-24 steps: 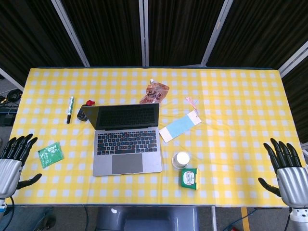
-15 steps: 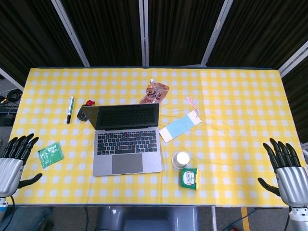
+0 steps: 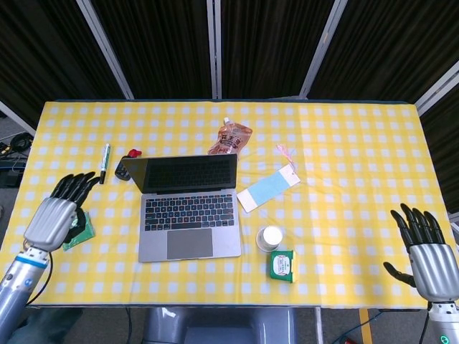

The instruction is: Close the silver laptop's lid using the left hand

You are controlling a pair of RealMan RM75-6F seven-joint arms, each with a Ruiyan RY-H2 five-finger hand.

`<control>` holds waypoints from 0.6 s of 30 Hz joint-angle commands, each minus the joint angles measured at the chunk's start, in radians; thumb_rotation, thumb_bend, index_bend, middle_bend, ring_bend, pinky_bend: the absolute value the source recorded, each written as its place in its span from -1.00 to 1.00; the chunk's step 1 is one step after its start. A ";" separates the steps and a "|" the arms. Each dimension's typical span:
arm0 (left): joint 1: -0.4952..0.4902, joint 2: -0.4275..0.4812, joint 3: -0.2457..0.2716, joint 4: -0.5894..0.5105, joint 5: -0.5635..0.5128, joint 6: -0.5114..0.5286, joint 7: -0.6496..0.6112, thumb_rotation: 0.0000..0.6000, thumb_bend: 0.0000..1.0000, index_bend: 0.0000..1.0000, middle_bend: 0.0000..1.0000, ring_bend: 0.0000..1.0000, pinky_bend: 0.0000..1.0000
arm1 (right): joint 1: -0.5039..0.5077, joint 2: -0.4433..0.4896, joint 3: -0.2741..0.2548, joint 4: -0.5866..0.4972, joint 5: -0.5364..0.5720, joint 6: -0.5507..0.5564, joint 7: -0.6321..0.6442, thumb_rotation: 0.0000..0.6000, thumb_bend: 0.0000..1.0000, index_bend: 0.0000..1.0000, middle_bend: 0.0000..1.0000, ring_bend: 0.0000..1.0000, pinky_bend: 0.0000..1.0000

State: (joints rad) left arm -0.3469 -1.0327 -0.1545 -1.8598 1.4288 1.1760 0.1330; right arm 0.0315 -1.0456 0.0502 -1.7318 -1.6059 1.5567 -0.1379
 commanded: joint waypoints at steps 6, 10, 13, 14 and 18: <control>-0.291 -0.068 -0.186 0.052 -0.312 -0.284 0.107 1.00 1.00 -1.00 -1.00 -1.00 -1.00 | 0.018 -0.015 0.018 0.013 0.052 -0.036 -0.016 1.00 -1.00 -1.00 -1.00 -1.00 -1.00; -0.389 -0.110 -0.212 0.116 -0.417 -0.367 0.139 1.00 1.00 -1.00 -1.00 -1.00 -1.00 | 0.023 -0.021 0.028 0.018 0.076 -0.045 -0.025 1.00 -1.00 -1.00 -1.00 -1.00 -1.00; -0.451 -0.141 -0.213 0.163 -0.492 -0.408 0.169 1.00 1.00 -1.00 -1.00 -0.99 -0.87 | 0.026 -0.025 0.034 0.023 0.093 -0.052 -0.032 1.00 -1.00 -1.00 -1.00 -1.00 -1.00; -0.465 -0.149 -0.211 0.176 -0.512 -0.418 0.176 1.00 1.00 -1.00 -0.99 -0.97 -0.80 | 0.027 -0.026 0.035 0.024 0.098 -0.054 -0.032 1.00 -1.00 -1.00 -1.00 -1.00 -1.00; -0.519 -0.180 -0.199 0.226 -0.580 -0.443 0.201 1.00 1.00 -0.94 -0.77 -0.71 -0.48 | 0.031 -0.029 0.043 0.033 0.122 -0.063 -0.034 1.00 -1.00 -1.00 -1.00 -1.00 -1.00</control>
State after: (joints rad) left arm -0.8412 -1.1929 -0.3563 -1.6570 0.8749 0.7498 0.3157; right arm 0.0606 -1.0734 0.0903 -1.7021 -1.4890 1.4961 -0.1708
